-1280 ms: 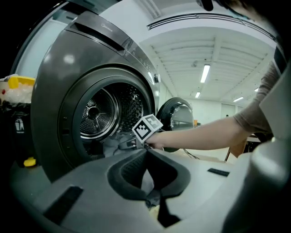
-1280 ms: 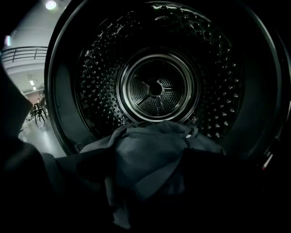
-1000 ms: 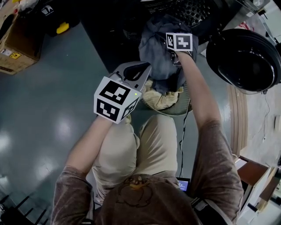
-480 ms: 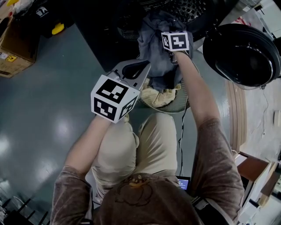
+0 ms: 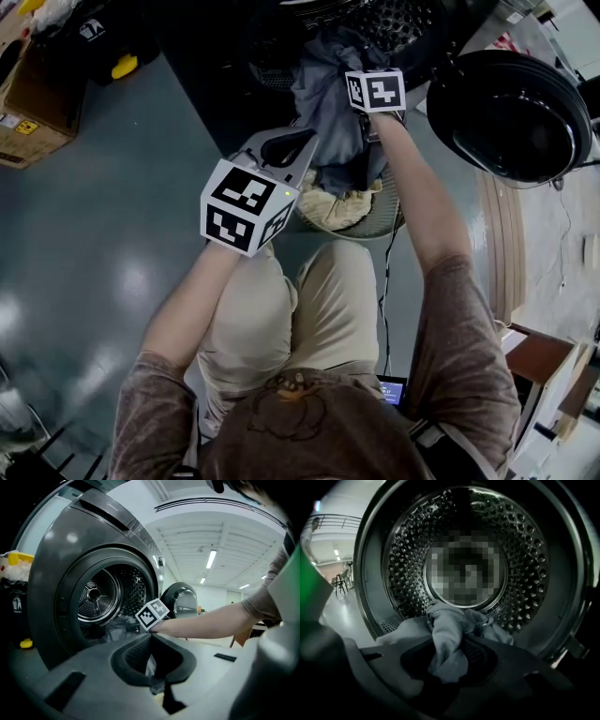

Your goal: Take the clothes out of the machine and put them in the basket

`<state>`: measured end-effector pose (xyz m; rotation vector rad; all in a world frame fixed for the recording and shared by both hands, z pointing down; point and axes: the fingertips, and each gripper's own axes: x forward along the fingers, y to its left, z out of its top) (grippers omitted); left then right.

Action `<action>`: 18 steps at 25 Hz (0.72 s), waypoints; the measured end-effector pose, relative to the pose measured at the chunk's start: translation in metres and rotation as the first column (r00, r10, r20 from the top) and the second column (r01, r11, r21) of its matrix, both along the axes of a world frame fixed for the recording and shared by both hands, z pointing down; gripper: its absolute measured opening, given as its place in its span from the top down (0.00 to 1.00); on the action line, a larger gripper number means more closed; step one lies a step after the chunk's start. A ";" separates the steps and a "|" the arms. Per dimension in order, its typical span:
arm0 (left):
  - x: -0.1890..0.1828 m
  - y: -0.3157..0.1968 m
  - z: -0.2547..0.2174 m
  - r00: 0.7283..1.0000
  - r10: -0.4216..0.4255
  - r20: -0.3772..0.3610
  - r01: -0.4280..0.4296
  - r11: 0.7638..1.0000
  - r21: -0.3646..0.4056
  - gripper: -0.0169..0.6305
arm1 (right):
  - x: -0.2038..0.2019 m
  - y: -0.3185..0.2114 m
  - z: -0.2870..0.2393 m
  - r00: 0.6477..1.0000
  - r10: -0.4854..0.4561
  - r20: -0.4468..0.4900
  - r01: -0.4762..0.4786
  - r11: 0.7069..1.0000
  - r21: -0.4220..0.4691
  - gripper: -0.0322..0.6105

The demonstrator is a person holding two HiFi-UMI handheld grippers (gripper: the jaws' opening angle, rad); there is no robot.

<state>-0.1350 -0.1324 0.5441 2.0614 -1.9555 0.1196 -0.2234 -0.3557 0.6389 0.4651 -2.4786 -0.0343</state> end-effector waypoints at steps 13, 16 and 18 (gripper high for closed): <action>0.012 -0.013 0.008 1.000 0.018 0.026 -0.018 1.000 -0.015 0.96 | 0.091 0.039 -0.081 0.981 -0.016 0.196 0.023 0.999 -0.035 0.79; 0.015 -0.019 0.009 0.999 0.020 0.034 -0.020 1.000 -0.016 0.96 | 0.123 0.050 -0.081 0.979 -0.004 0.206 0.015 0.998 -0.055 0.79; 0.018 -0.022 0.010 0.999 0.029 0.042 -0.029 0.999 -0.019 0.96 | 0.144 0.057 -0.078 0.978 0.008 0.207 0.006 0.998 -0.069 0.79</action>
